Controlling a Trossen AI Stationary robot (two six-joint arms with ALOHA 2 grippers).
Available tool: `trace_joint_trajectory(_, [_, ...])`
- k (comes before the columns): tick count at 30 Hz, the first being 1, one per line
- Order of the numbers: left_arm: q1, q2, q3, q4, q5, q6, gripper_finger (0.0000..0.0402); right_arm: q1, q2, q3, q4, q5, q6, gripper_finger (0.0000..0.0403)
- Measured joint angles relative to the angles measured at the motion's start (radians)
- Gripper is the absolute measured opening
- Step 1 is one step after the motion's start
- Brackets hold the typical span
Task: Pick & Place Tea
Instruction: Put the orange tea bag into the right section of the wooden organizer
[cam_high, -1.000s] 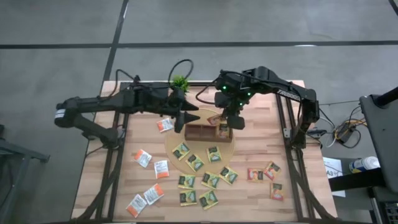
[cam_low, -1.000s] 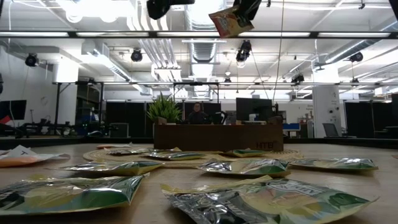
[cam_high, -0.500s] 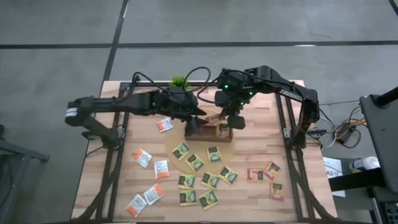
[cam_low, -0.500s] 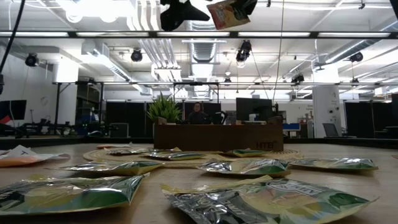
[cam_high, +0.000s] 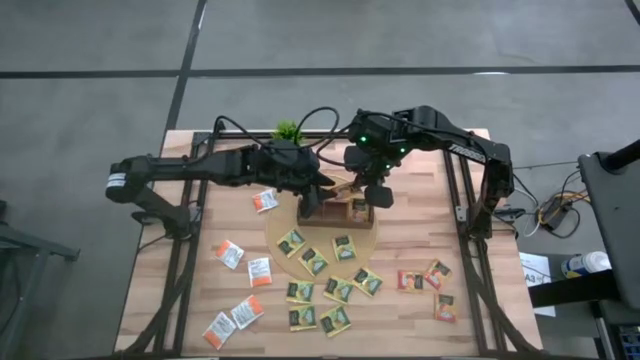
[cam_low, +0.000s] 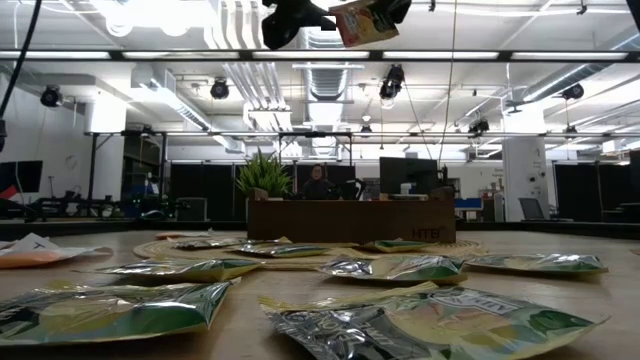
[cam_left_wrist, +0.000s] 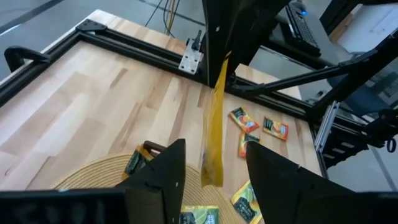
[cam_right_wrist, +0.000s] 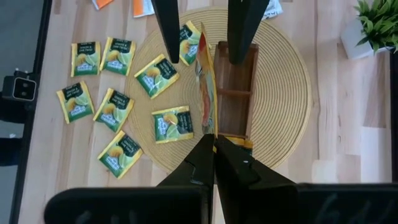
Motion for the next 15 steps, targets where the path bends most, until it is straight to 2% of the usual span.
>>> trace_joint_trajectory(5, [0.0,0.0,0.0,0.0,0.0,0.0,0.0133,0.0,0.0,0.0,0.003,0.0,0.0,0.0008])
trace_joint_trajectory(8, [0.0,0.005,0.0,0.0,0.0,0.0,0.0097,0.0,0.0,0.0,0.005,0.0,0.004,0.0008])
trace_joint_trajectory(12, [0.0,0.015,0.0,-0.001,0.0,0.016,0.0022,0.002,0.0,0.0,0.006,0.0,0.006,0.0008])
trace_joint_trajectory(15, [0.001,0.016,0.0,-0.001,0.0,0.019,0.0009,0.006,0.0,-0.001,0.006,0.001,0.009,0.0008])
